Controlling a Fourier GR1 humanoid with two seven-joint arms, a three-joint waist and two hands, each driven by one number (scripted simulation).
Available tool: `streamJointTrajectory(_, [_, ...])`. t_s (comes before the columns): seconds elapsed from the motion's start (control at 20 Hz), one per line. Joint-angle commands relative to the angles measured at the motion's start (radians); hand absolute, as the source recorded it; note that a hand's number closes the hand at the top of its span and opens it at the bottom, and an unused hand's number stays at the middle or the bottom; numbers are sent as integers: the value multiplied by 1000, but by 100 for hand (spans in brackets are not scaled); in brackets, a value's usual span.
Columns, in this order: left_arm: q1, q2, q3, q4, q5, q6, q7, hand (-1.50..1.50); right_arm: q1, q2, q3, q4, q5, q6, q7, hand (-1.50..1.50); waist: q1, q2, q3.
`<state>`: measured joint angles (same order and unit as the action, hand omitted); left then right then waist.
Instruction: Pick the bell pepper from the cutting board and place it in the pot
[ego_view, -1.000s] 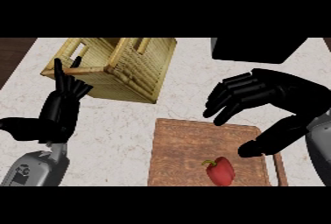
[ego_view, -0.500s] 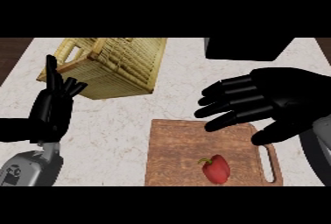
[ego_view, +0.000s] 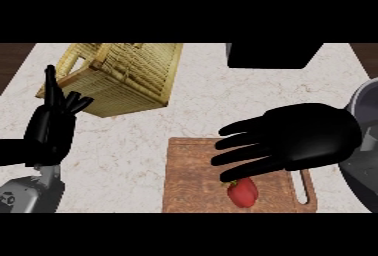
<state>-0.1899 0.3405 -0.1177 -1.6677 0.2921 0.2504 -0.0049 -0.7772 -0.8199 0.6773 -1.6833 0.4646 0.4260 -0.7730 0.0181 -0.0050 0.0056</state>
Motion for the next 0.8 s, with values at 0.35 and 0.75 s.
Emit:
streamJointTrajectory(0.35, [-91,12,80,112,-8,-2,31,0,73,67,172,80,231,-9,-3,-150,-13,12,-6])
streamJointTrajectory(0.75, [-25,-27,52,63,-45,1,27,0,113,160,176,133,309,-48,-42,-150,-15,7,-6])
